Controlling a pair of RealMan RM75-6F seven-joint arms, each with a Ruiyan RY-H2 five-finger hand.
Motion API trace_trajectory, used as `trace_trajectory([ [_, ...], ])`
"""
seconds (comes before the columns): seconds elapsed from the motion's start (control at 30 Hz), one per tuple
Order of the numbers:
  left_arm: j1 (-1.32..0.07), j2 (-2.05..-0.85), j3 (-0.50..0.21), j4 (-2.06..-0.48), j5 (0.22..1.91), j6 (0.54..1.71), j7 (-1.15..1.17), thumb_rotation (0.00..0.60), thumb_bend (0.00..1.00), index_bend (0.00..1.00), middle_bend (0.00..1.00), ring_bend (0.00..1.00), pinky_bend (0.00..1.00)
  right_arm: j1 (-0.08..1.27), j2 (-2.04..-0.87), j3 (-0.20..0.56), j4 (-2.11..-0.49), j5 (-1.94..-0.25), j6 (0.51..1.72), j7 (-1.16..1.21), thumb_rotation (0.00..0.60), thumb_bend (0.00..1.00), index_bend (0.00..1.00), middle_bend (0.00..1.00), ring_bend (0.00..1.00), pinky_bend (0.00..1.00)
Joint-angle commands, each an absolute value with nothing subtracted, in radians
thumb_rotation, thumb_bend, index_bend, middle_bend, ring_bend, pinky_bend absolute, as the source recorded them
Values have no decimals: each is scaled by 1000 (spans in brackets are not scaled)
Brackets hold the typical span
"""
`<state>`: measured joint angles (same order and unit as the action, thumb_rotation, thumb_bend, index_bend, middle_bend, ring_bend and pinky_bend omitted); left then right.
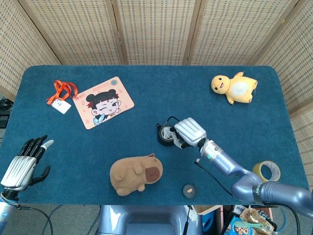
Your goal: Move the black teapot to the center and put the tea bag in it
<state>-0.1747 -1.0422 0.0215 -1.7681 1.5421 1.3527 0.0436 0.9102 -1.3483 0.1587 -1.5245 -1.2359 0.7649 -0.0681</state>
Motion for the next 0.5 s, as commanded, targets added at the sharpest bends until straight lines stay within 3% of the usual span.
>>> trace_trajectory([
  [0.03, -175, -1042, 21, -1770, 1542, 1353, 46, 600, 476, 100, 0, 0, 0, 906, -1356, 150, -1516, -1246, 766, -69, 600, 714, 692, 817, 814, 910],
  [0.23, -176, -1040, 20, -1773, 1541, 1351, 52, 600, 474, 100, 0, 0, 0, 902, -1364, 123, -1494, -1286, 765, -84, 600, 714, 674, 813, 813, 910],
  [0.5, -176, -1035, 18, -1779, 1538, 1353, 58, 600, 475, 100, 0, 0, 0, 902, -1364, 86, -1472, -1350, 759, -113, 600, 714, 555, 778, 813, 911],
])
